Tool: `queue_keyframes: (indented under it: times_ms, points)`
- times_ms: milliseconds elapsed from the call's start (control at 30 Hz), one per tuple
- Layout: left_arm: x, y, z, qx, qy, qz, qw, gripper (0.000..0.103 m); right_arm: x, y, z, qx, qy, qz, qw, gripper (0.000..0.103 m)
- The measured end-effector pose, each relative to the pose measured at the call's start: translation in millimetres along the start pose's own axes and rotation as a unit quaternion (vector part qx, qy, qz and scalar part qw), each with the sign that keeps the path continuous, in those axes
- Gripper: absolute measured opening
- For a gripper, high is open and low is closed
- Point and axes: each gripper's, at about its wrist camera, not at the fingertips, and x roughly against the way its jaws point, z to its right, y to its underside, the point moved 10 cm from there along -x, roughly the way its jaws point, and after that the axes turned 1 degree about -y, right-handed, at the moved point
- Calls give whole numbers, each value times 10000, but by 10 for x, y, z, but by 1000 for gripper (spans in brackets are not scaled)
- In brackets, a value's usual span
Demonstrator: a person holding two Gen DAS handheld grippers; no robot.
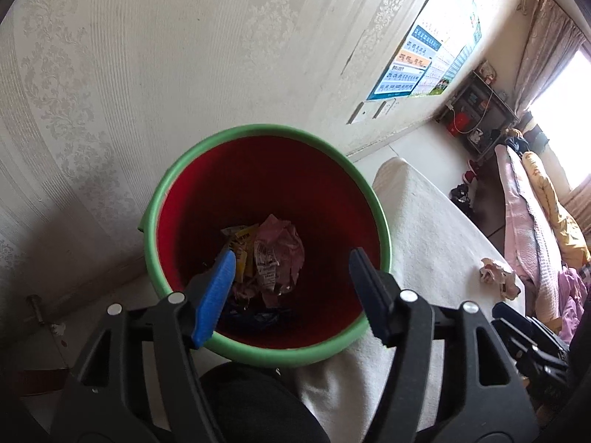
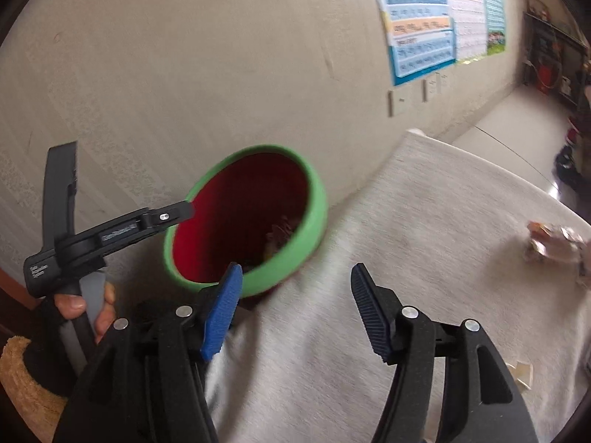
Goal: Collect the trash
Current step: 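Open both grippers over the red bin, dropping the wrapper and pink bag, then grasp the white milk carton with the left gripper while the right gripper grasps crumpled paper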
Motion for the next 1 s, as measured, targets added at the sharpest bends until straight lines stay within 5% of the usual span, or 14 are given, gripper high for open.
queue_keyframes:
  times_ms: [133,233,400,467,500,600,667,800,1000]
  points:
    - [8,155,319,-285,278,-159,9991,62,365,234,820,-598,673,-6,9959,64]
    - [-42,366,661,-686,488,-376,9957,62,496,493,1241,-899,959,-412,9905,67]
    - [-90,788,1311,-1252,994,-781,9840,63,390,839,1388,-1092,844,-889,9864,67]
    - [-53,958,1577,-1573,1222,-920,9756,63,259,950,1355,-970,794,-1134,9856,58]
    - [-20,1049,1719,-1773,1356,-995,9697,63,210,992,1338,-915,808,-1191,9853,36]
    - [115,1324,2118,-2451,1763,-1137,9465,65,234,951,1378,-991,744,-942,9878,22]
    - [176,1514,2335,-2899,1955,-1211,9290,67,348,837,1484,-1168,750,-642,9882,19]
    - [207,1961,2720,-3924,2238,-1487,8797,69,637,653,1743,-1699,702,-70,9829,18]
    - [62,2488,2961,-4752,2335,-2012,8241,71,789,624,1887,-2143,536,142,9752,21]
